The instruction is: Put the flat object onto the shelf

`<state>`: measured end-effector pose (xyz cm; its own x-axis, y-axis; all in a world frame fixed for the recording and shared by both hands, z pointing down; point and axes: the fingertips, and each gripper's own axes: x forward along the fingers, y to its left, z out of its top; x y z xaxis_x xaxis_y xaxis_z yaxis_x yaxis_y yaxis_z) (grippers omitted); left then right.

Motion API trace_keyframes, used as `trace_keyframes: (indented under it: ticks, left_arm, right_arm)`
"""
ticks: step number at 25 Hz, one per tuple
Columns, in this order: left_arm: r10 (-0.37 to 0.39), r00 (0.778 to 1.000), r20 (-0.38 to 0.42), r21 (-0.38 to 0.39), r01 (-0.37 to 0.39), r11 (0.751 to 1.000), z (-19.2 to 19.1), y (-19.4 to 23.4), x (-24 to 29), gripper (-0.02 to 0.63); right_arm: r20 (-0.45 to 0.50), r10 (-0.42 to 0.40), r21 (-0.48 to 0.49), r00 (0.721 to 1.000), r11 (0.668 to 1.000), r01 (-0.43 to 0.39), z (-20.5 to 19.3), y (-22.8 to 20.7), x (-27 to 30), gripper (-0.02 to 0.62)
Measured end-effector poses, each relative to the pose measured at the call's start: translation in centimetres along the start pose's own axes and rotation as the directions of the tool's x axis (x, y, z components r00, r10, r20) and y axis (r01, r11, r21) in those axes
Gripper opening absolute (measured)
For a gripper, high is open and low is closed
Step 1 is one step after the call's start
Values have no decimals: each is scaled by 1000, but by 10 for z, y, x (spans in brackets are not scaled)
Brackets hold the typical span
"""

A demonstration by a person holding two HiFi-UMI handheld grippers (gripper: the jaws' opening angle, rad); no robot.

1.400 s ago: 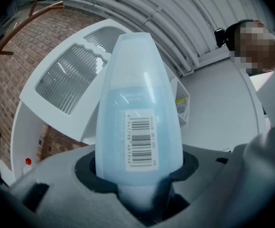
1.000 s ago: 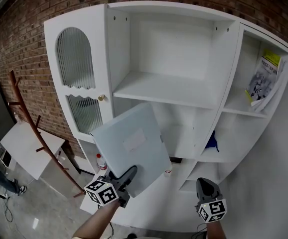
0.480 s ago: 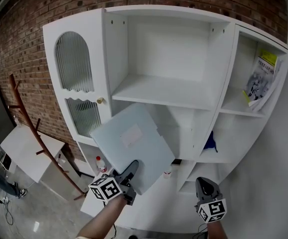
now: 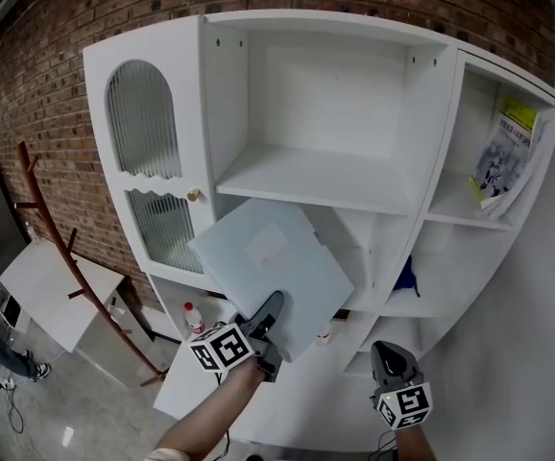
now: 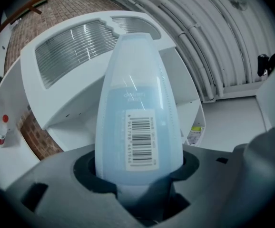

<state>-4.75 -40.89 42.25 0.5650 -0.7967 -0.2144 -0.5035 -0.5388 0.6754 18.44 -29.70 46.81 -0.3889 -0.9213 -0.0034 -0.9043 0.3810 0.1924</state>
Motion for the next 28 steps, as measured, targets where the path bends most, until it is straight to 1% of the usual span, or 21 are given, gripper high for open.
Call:
trace_keyframes:
  ticks: [3,7,10,13,18,22,25,28]
  left_arm:
    - [4,1000,-4,-40,-4,999,-7,-2,15,278]
    - [1,1000,-2,-129,-1,992,-19,-7,30,279]
    - [9,1000,4,-167,-8,986,-26,-4,37,278]
    - [25,999,20,-174,-21,985,-31,0,43,279]
    - [58,997,53,-142,-50,989,-34,9,53,279]
    - [96,992,81,-141,-84,986,-35,14,64,281]
    - [131,988,87,-172,-115,978,-40,19,74,282]
    - [166,982,88,-232,-142,962,-49,23,85,282]
  right_arm:
    - [-3,4,4,1000,1000,-4,-2,0,3,31]
    - [-6,7,7,1000,1000,-7,-2,0,6,31]
    - [-7,8,5,1000,1000,-8,-2,-1,7,31]
    - [-8,9,8,1000,1000,-9,-3,-3,8,31]
    - [-13,21,17,1000,1000,-21,-7,-2,9,31]
    - [-18,33,27,999,999,-32,-10,-1,12,31]
    - [-24,42,36,999,999,-41,-15,1,14,31]
    - [-28,49,38,998,998,-48,-18,1,15,31]
